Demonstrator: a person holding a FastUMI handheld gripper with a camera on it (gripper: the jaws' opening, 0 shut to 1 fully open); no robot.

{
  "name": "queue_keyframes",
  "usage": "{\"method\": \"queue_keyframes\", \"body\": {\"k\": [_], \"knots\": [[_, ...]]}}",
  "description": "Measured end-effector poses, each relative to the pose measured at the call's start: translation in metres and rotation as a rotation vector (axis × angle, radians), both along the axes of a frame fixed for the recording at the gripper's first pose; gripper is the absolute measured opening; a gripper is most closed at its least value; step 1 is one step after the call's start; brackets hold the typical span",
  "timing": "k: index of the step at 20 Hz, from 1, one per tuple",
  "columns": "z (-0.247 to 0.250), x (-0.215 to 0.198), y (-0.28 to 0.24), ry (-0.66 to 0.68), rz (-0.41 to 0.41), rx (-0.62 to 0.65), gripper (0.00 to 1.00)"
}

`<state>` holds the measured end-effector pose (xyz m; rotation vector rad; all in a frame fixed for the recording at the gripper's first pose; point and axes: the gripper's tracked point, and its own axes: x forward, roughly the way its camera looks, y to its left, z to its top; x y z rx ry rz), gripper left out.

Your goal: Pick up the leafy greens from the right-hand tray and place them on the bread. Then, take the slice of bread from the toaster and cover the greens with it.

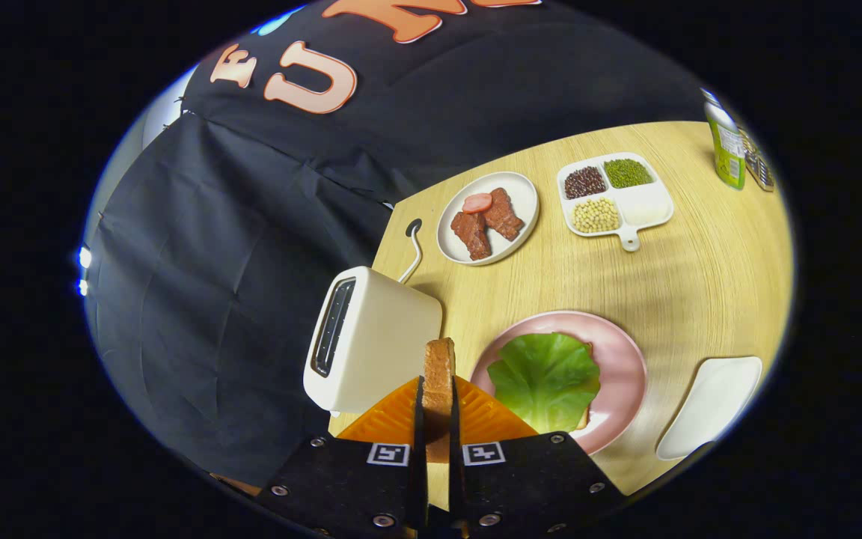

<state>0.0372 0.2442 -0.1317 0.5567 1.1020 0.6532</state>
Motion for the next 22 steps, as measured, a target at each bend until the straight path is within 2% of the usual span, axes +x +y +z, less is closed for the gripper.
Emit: {"method": "queue_keyframes", "body": {"k": [4,12,19,21,22], "knots": [[-0.018,0.0,-0.011,0.016,-0.019,0.005,0.11],[-0.056,-0.004,-0.017,0.005,-0.006,0.018,0.11],[-0.087,0.001,-0.04,-0.015,-0.044,-0.02,0.11],[-0.092,0.005,-0.045,-0.041,-0.055,-0.051,0.17],[-0.096,0.006,-0.048,-0.06,-0.057,-0.078,0.24]]}}
